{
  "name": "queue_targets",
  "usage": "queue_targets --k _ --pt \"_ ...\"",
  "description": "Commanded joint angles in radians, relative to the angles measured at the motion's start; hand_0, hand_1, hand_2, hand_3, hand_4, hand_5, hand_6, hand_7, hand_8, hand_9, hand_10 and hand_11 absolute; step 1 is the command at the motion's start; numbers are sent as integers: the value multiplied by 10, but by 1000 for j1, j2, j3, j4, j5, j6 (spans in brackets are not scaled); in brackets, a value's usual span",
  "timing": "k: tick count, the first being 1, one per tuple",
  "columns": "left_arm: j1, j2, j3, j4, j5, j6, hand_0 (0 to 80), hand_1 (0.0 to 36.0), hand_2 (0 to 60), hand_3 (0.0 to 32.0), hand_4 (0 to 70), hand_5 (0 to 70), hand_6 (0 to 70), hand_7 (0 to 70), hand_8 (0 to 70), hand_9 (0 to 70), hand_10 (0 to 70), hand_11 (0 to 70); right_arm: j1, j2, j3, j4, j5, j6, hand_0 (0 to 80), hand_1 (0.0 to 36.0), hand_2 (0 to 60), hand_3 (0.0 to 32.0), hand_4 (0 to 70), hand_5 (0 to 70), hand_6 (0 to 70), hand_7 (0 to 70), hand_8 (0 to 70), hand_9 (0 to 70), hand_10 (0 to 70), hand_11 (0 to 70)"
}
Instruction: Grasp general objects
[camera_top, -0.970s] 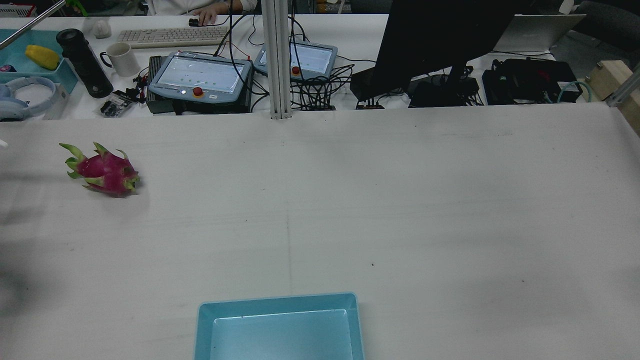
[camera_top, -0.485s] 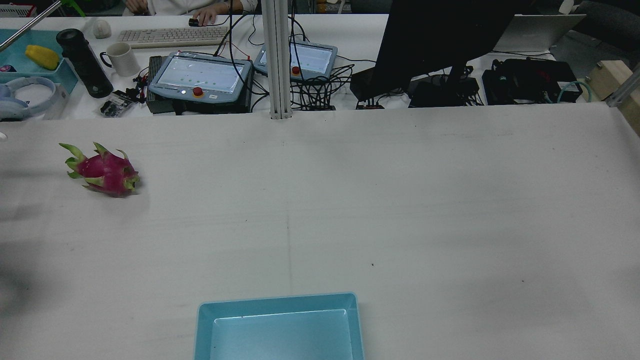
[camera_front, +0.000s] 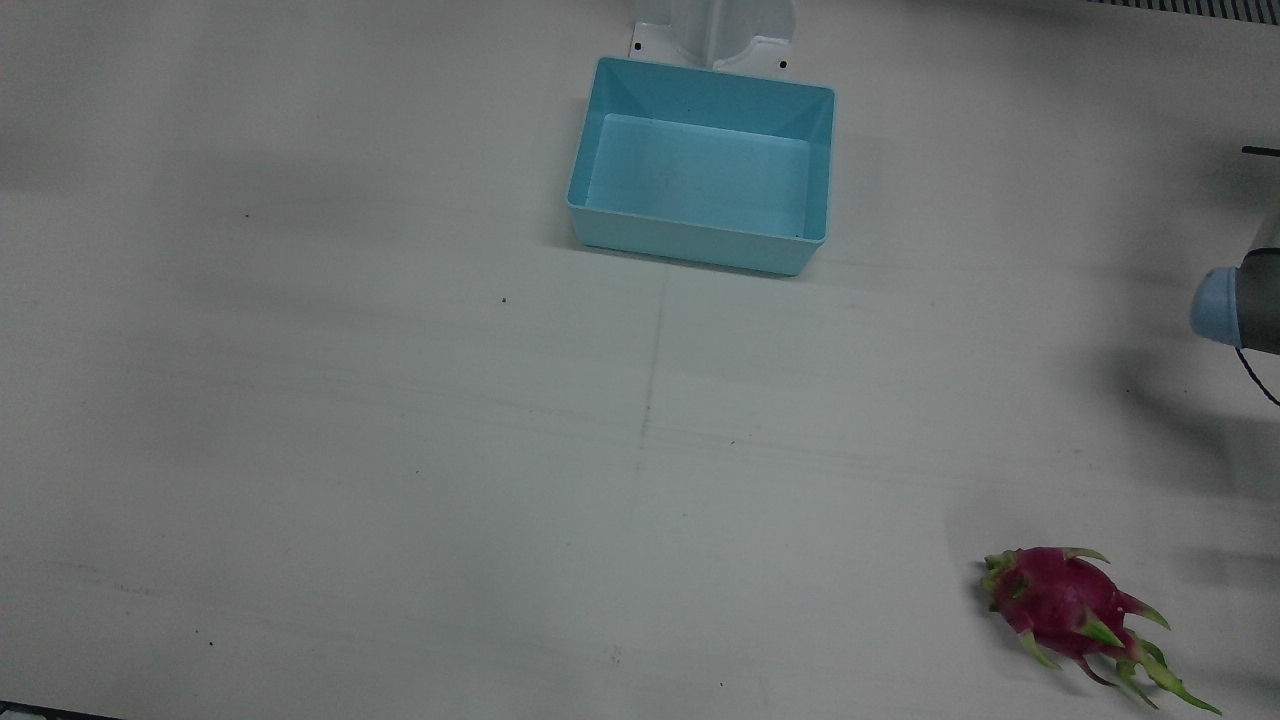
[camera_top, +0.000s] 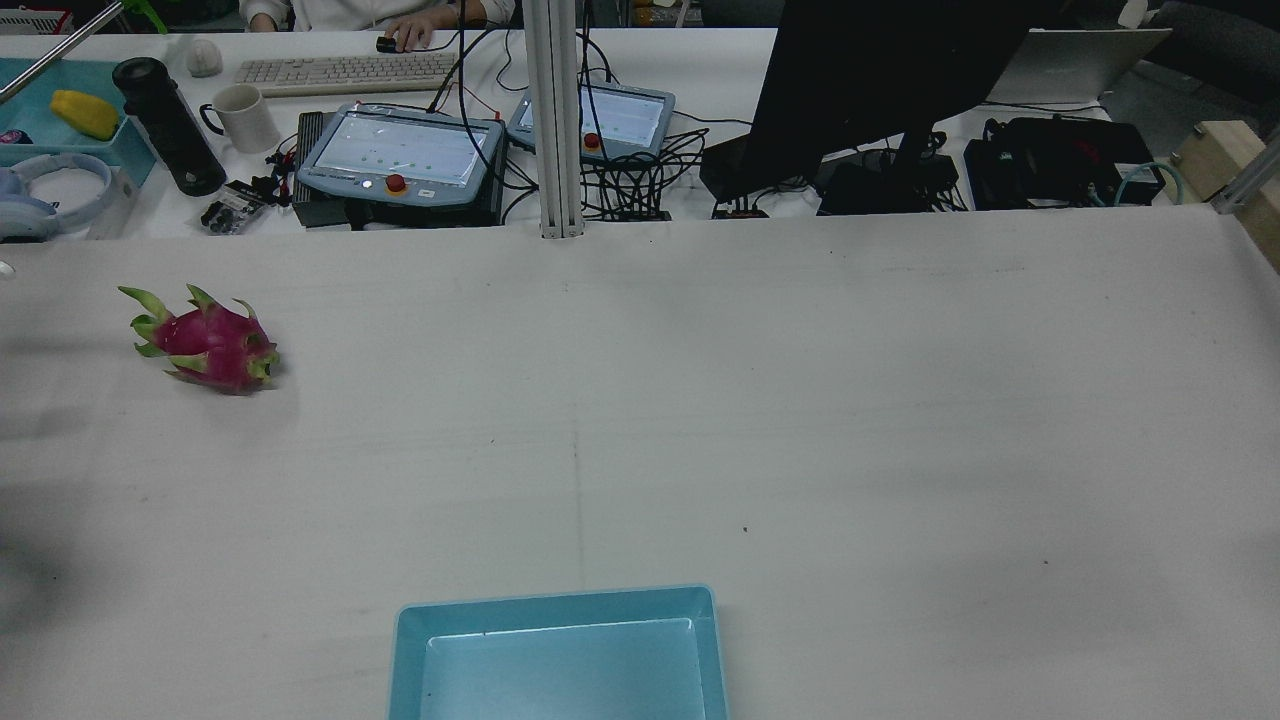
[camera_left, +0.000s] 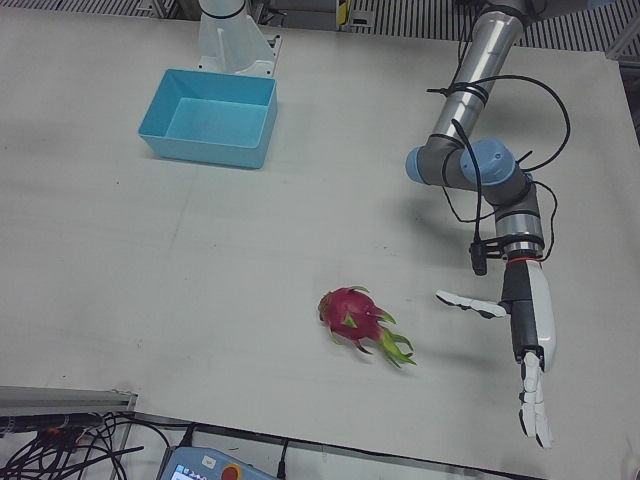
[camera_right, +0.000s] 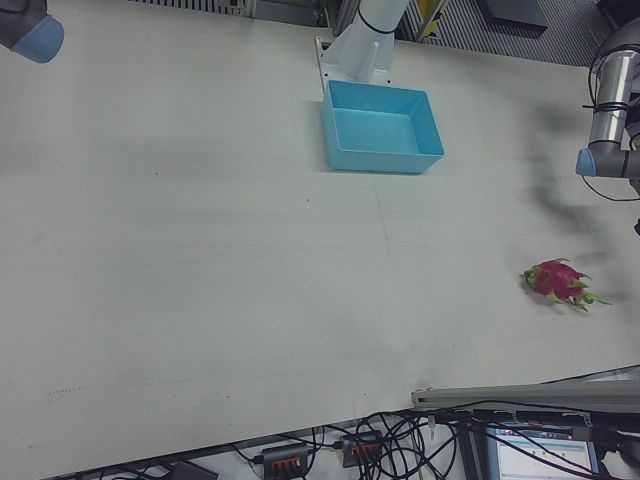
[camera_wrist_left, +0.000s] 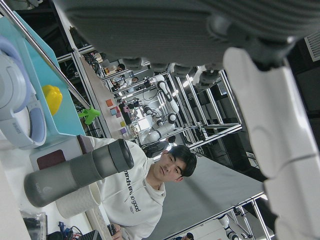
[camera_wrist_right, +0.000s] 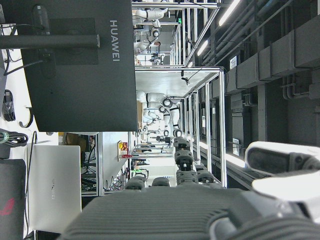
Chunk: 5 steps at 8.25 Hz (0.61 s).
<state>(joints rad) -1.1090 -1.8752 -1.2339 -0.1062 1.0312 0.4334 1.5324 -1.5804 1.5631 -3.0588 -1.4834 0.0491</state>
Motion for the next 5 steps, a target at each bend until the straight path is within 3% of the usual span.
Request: queue_targets --k 1,3,5 --pt "0 2 -2 -9 -10 1 562 245 74 0 0 0 0 27 0 0 0 28 0 0 0 0 0 0 0 0 0 0 0 0 0 0 0 0 0 0" --pt "0 2 -2 -16 -10 1 554 230 56 0 0 0 0 25 0 0 0 26 0 0 2 0 0 0 0 0 0 0 0 0 0 0 0 0 0 0" --pt "3 1 -5 -64 -20 1 527 188 4 2 1 0 0 30 0 0 0 25 0 0 2 0 0 0 0 0 0 0 0 0 0 0 0 0 0 0"
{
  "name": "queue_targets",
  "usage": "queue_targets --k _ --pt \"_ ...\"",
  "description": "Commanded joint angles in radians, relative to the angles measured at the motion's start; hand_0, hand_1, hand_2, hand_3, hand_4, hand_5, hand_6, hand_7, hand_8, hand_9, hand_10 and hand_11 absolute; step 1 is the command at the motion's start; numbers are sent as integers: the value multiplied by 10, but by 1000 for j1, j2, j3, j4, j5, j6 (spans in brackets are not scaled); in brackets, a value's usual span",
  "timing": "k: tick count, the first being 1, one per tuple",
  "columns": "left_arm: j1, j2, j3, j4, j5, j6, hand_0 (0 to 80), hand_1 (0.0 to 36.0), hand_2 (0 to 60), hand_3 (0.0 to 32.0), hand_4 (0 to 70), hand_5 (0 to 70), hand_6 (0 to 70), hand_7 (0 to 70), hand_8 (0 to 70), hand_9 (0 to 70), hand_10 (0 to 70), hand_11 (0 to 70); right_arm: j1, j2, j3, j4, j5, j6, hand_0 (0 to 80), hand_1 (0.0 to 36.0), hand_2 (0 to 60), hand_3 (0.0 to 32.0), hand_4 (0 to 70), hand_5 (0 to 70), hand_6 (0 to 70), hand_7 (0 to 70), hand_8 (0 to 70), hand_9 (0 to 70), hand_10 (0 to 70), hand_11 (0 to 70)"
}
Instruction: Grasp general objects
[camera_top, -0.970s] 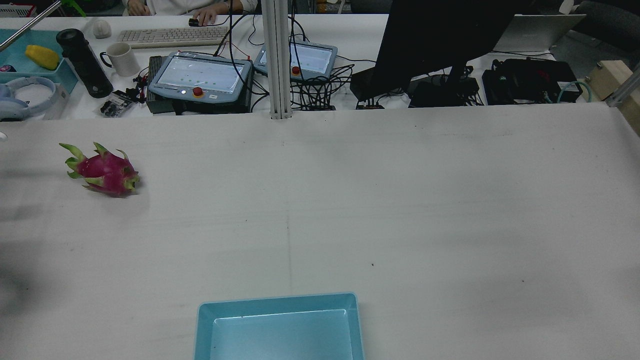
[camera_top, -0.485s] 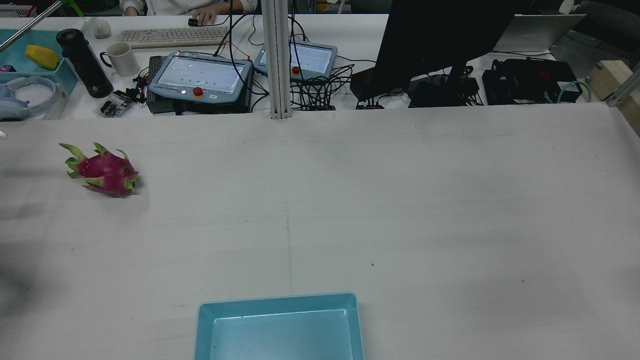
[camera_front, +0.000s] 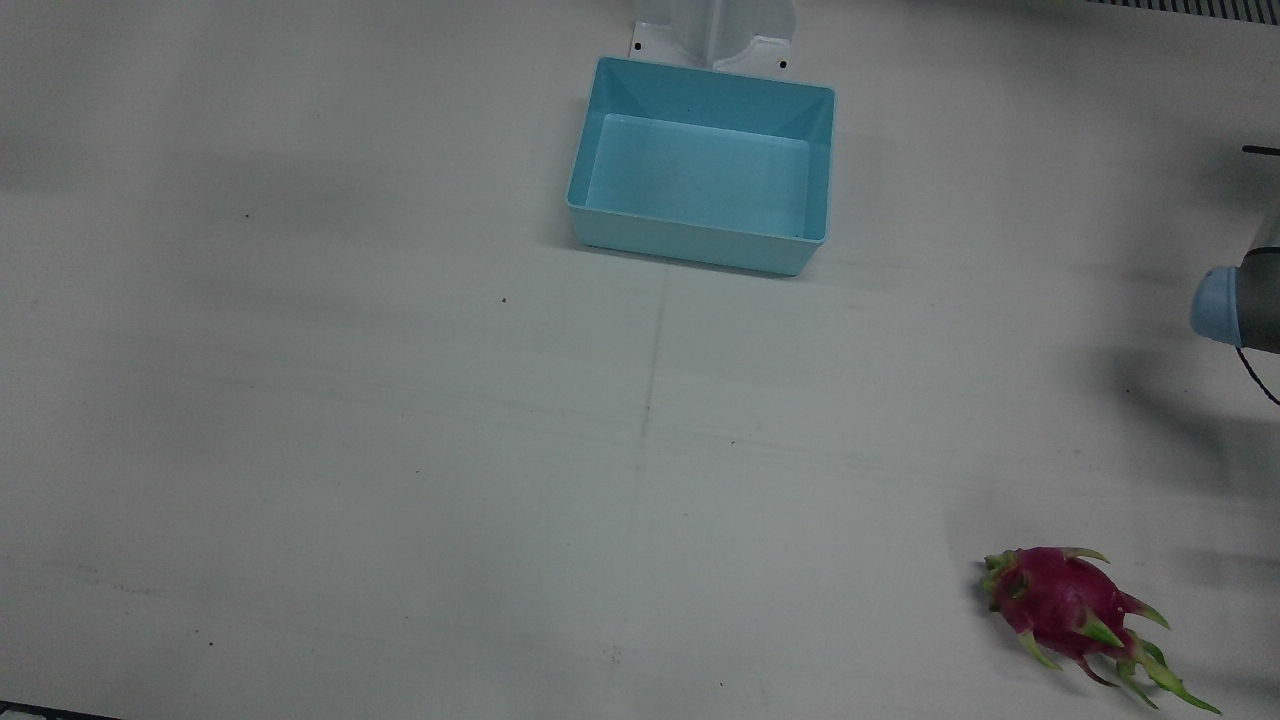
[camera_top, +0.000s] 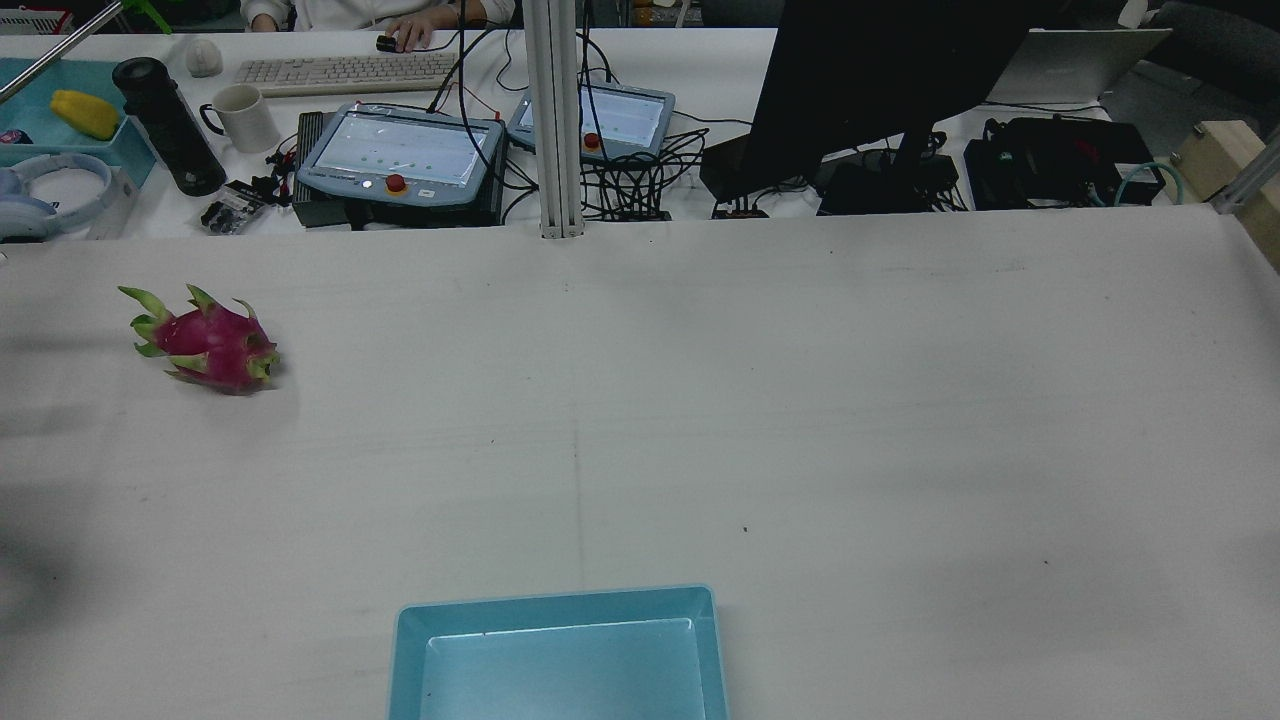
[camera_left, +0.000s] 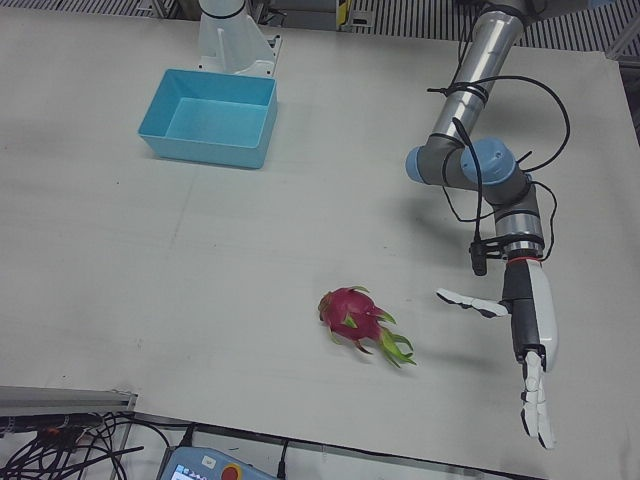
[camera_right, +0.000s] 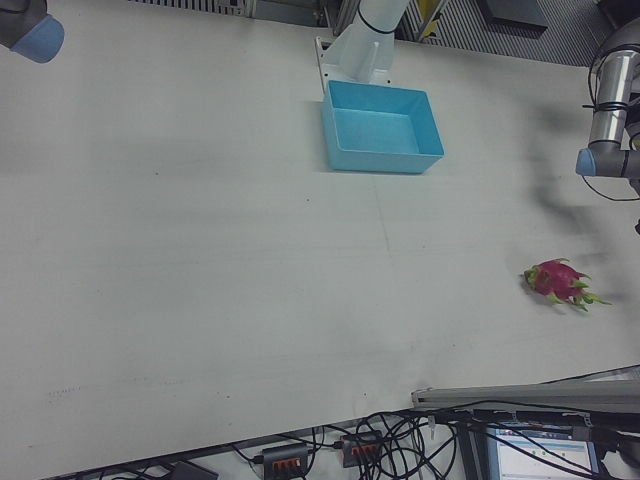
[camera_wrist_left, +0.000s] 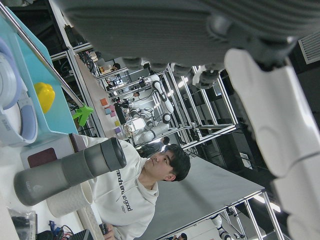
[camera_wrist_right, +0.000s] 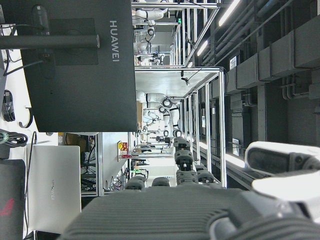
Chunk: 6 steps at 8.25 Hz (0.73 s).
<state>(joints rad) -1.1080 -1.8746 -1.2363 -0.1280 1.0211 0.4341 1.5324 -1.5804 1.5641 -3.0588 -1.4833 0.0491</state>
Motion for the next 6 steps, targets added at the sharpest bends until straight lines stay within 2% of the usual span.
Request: queue_targets --k 1,2,4,6 --pt "2 -3 -6 -50 -9 0 533 193 6 12 6 21 0 32 0 0 0 19 0 0 1 0 0 0 0 0 0 0 0 0 0 0 0 0 0 0" --pt "7 -8 -26 -36 -6 0 539 200 11 18 8 35 0 36 0 0 0 17 0 0 1 0 0 0 0 0 0 0 0 0 0 0 0 0 0 0" --pt "11 11 -122 26 -3 2 548 212 26 24 6 29 0 39 0 0 0 15 0 0 -2 0 0 0 0 0 0 0 0 0 0 0 0 0 0 0" --pt "45 95 -175 21 -1 5 537 200 13 30 2 0 0 33 0 0 0 13 0 0 -2 0 0 0 0 0 0 0 0 0 0 0 0 0 0 0"
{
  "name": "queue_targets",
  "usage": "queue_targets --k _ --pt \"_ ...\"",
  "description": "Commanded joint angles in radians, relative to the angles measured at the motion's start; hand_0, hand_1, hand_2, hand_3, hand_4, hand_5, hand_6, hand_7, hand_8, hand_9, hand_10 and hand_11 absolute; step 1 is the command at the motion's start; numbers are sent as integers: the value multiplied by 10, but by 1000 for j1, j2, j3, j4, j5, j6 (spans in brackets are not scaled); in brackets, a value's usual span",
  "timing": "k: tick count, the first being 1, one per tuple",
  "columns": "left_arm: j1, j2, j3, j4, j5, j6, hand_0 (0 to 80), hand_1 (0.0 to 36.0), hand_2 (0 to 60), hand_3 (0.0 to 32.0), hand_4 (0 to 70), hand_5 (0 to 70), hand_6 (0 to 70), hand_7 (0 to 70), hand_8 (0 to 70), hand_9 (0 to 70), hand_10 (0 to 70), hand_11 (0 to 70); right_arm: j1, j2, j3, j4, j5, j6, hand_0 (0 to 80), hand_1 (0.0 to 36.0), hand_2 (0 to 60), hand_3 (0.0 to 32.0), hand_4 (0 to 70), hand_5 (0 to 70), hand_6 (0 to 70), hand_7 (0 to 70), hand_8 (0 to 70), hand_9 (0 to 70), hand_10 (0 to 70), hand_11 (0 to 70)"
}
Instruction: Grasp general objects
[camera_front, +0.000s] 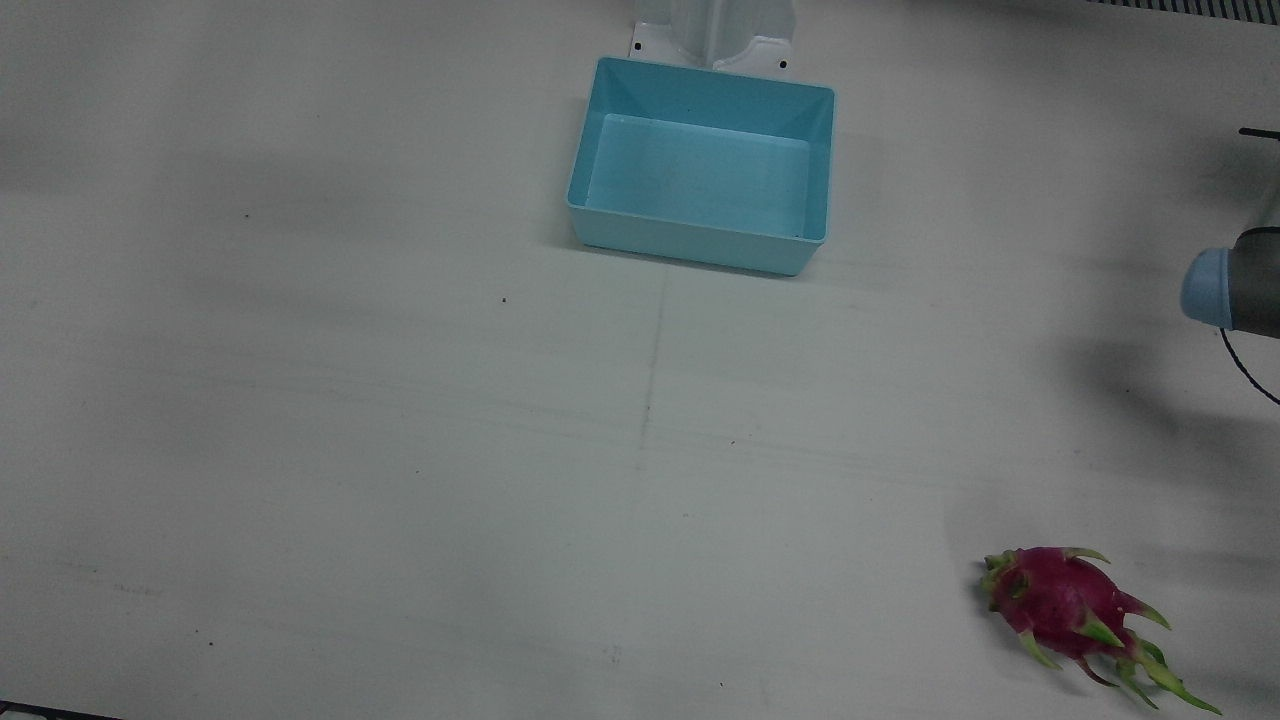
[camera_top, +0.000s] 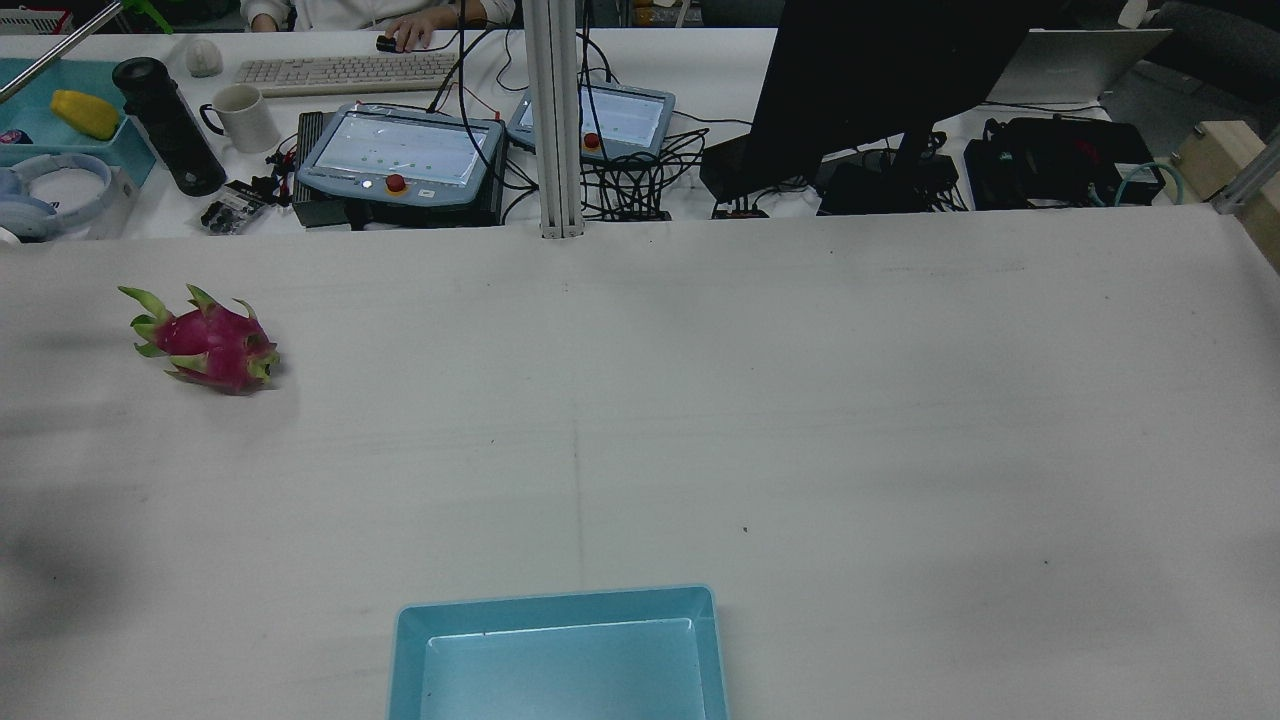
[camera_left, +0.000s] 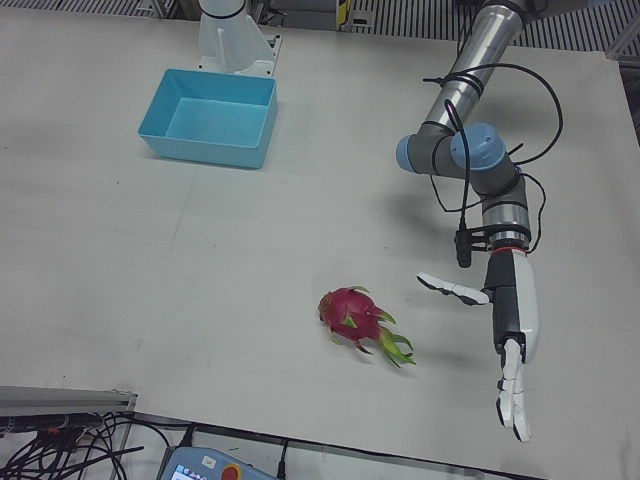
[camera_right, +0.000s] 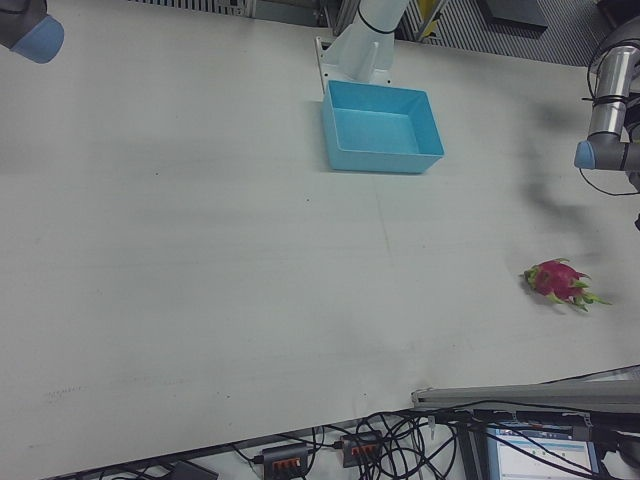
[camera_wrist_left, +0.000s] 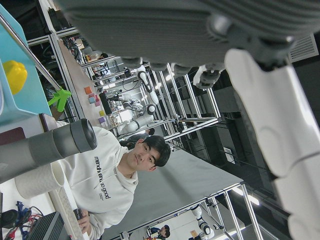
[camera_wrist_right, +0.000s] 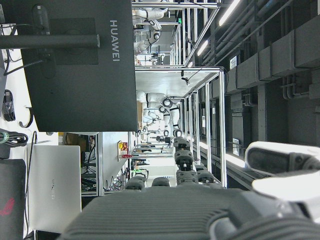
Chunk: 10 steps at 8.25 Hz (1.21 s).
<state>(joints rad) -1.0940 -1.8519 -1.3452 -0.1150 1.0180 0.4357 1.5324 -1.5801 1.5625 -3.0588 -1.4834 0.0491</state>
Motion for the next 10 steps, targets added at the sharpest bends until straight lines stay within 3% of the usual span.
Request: queue_targets --k 1,3,5,6,8,9,10 --pt "32 79 -93 6 4 30 535 197 20 36 3 0 0 33 0 0 0 16 0 0 -1 0 0 0 0 0 0 0 0 0 0 0 0 0 0 0" --pt "25 98 -234 62 72 156 546 209 31 44 8 0 0 35 0 0 0 15 0 0 -1 0 0 0 0 0 0 0 0 0 0 0 0 0 0 0" --pt "3 95 -328 150 254 359 517 188 48 22 1 6 0 29 0 0 0 13 0 0 -1 0 0 0 0 0 0 0 0 0 0 0 0 0 0 0" --pt "-3 94 -371 213 292 486 508 181 53 16 0 5 0 21 0 0 0 10 0 0 -1 0 0 0 0 0 0 0 0 0 0 0 0 0 0 0" --pt "6 89 -495 389 347 758 503 177 58 22 0 0 0 16 0 0 0 11 0 0 -1 0 0 0 0 0 0 0 0 0 0 0 0 0 0 0" --pt "12 86 -502 397 346 899 503 179 61 18 0 4 0 25 0 0 0 18 0 0 -1 0 0 0 0 0 0 0 0 0 0 0 0 0 0 0" --pt "40 80 -490 400 337 982 508 185 72 10 0 31 0 33 0 0 1 25 0 0 -1 0 0 2 0 0 0 0 0 0 0 0 0 0 0 0"
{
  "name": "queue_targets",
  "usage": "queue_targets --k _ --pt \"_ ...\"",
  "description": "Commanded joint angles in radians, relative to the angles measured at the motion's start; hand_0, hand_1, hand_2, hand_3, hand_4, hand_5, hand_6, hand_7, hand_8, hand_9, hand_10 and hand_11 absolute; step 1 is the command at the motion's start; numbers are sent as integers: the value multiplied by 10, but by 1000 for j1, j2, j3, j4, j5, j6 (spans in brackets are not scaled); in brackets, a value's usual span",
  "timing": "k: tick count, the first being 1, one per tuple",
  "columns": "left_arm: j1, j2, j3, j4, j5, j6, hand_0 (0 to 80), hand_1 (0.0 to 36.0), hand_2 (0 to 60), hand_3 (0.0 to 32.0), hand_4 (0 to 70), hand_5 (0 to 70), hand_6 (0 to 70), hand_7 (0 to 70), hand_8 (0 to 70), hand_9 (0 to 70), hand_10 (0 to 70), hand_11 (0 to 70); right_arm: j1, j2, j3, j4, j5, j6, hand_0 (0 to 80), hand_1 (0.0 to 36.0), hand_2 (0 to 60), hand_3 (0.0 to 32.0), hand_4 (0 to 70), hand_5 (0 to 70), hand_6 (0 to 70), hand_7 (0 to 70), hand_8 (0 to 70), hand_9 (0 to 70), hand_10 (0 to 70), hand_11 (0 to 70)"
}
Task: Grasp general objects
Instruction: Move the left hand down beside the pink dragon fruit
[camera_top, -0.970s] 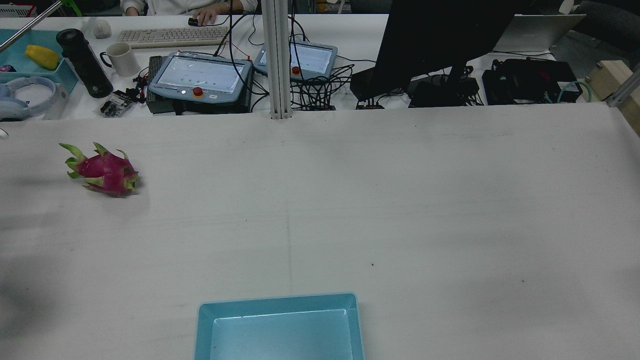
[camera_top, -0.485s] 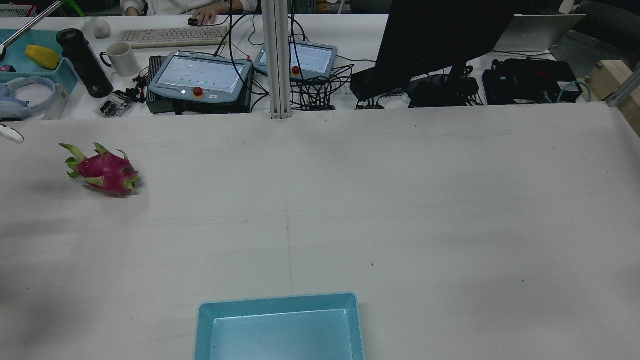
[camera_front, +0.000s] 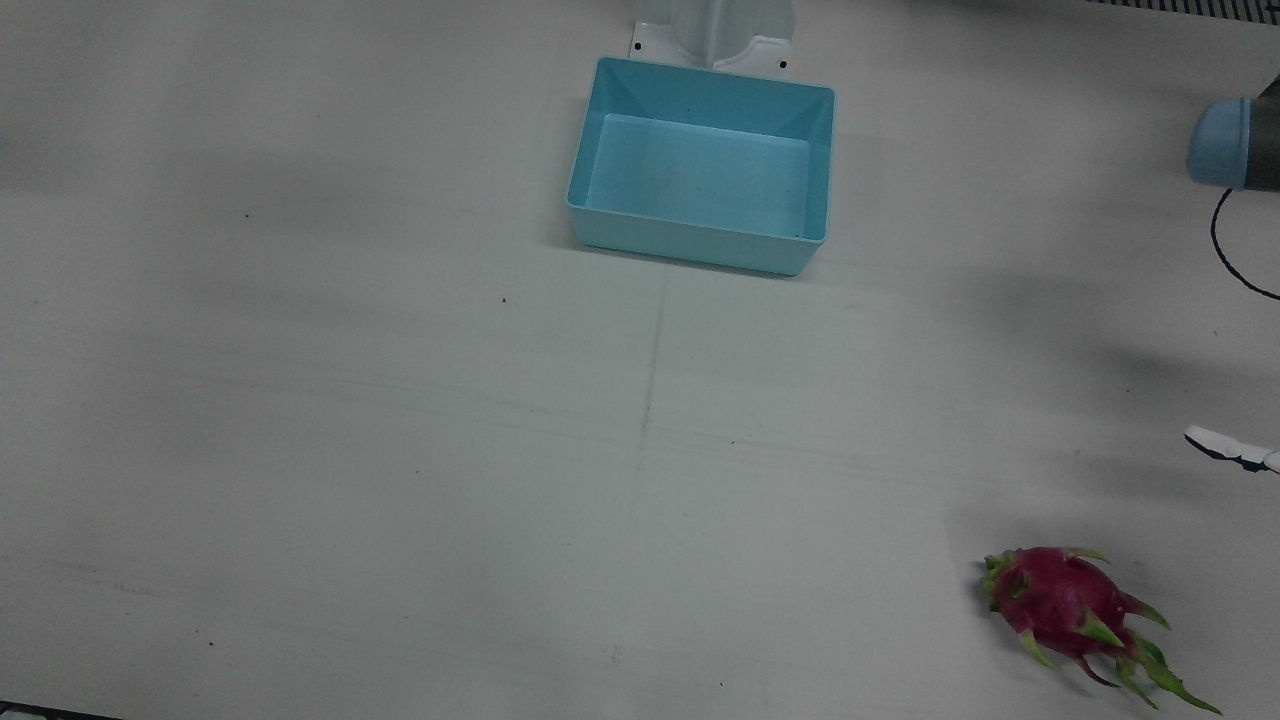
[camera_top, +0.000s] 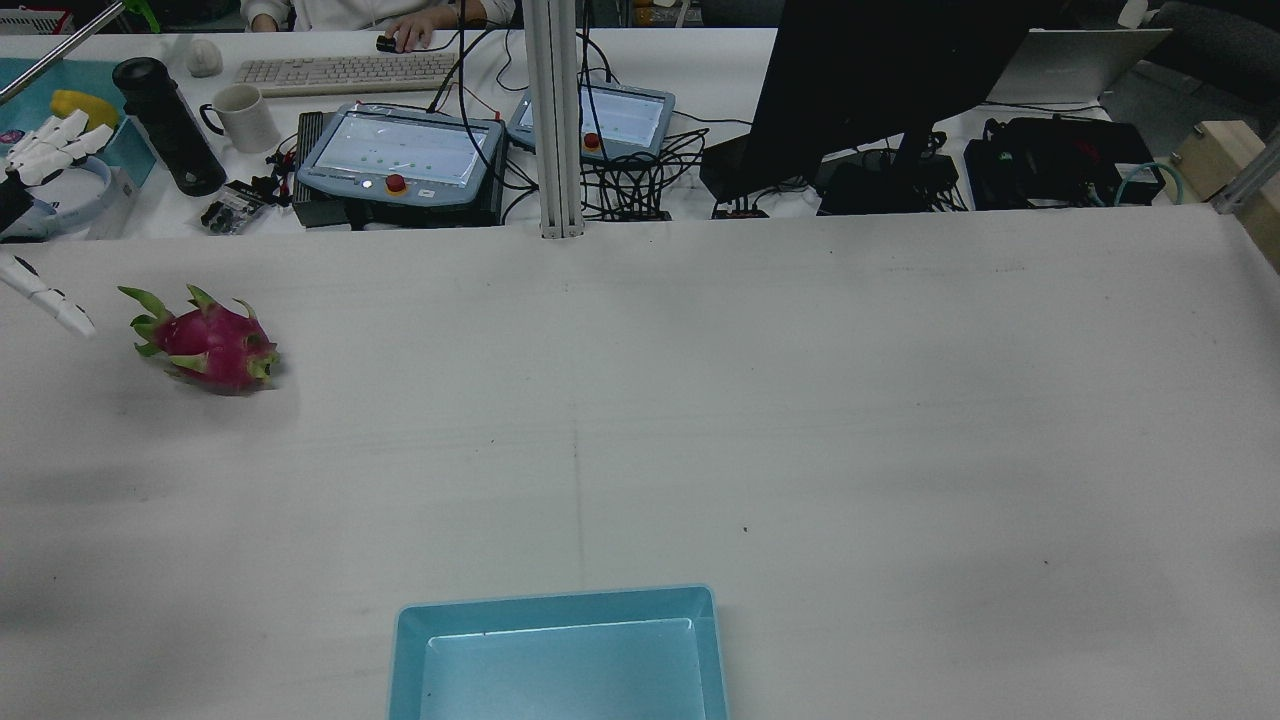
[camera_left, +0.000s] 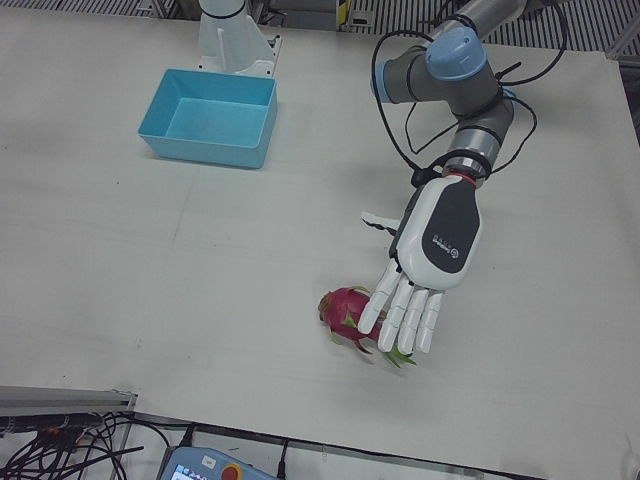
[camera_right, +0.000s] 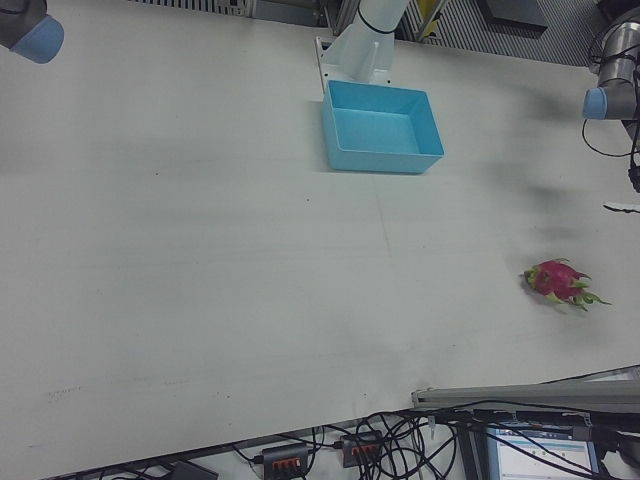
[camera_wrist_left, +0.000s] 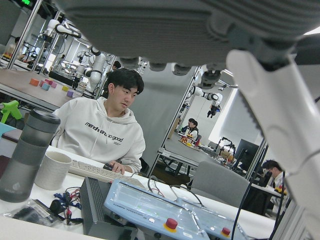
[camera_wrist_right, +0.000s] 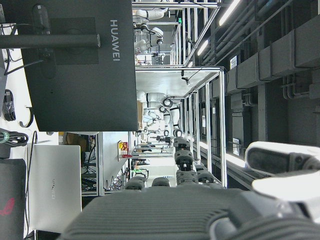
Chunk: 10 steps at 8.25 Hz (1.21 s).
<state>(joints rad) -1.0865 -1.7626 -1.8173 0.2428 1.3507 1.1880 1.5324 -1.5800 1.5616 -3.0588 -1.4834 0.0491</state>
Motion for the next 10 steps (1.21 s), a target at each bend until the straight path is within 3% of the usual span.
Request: queue_targets --k 1,3,6,10 --pt "69 -24 30 42 1 237 509 187 72 4 0 40 0 36 0 0 4 29 0 0 0 0 0 2 0 0 0 0 0 0 0 0 0 0 0 0" --pt "155 -205 241 90 4 240 504 178 55 2 0 40 0 33 0 0 1 25 0 0 0 0 0 0 0 0 0 0 0 0 0 0 0 0 0 0" --pt "172 -216 317 96 5 237 512 194 73 0 0 44 0 34 0 0 6 33 0 0 0 0 0 0 0 0 0 0 0 0 0 0 0 0 0 0" --pt "142 -210 352 89 5 243 508 190 71 0 0 60 0 37 0 0 13 43 0 0 0 0 0 0 0 0 0 0 0 0 0 0 0 0 0 0"
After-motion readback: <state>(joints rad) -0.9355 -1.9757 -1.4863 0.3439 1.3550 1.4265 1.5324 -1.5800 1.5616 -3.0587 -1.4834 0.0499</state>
